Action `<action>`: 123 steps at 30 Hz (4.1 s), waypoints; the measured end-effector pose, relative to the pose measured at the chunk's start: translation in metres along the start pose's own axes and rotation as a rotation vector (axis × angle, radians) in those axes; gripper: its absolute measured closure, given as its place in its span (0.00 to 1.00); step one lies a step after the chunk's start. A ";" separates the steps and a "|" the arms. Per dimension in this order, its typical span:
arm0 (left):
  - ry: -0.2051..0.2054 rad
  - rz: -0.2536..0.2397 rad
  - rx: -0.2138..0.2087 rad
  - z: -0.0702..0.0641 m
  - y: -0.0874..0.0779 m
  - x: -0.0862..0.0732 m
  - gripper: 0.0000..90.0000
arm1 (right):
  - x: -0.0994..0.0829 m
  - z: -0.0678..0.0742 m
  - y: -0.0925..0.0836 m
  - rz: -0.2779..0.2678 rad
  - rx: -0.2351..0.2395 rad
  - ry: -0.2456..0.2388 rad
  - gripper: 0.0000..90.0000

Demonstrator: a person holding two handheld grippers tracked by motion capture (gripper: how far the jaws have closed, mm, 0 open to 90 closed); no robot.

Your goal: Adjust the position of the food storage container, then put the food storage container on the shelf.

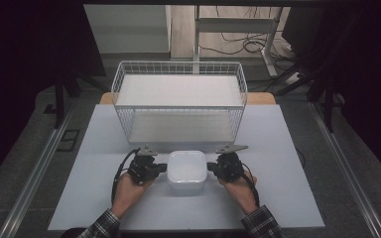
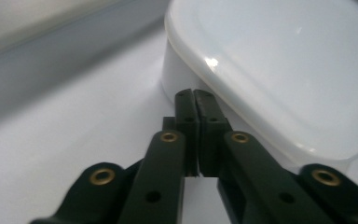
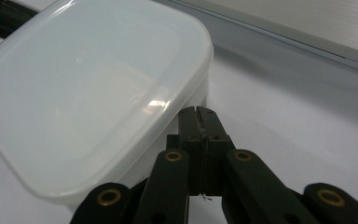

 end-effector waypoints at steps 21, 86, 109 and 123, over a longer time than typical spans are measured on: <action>-0.011 -0.121 0.008 0.011 -0.046 -0.039 0.12 | -0.025 -0.003 -0.049 -0.105 -0.024 -0.069 0.26; -0.010 0.005 -0.161 -0.007 0.005 0.019 0.07 | 0.034 0.010 0.001 -0.029 0.129 0.006 0.08; -0.080 -0.108 -0.213 -0.018 -0.022 0.001 0.89 | 0.010 0.010 -0.034 -0.094 0.141 0.123 0.86; -0.096 -0.141 -0.214 -0.018 -0.028 0.014 0.89 | 0.022 0.012 -0.042 -0.157 0.062 0.064 0.86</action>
Point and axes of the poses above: each handheld gripper's, and its own axes: y roughly forward along the jaws, x roughly out of its top, z roughly to its left, the point moved 6 cm from there along y, roughly forward along the jaws, and after that the axes turned 10 degrees about -y, right-handed, at the moved point
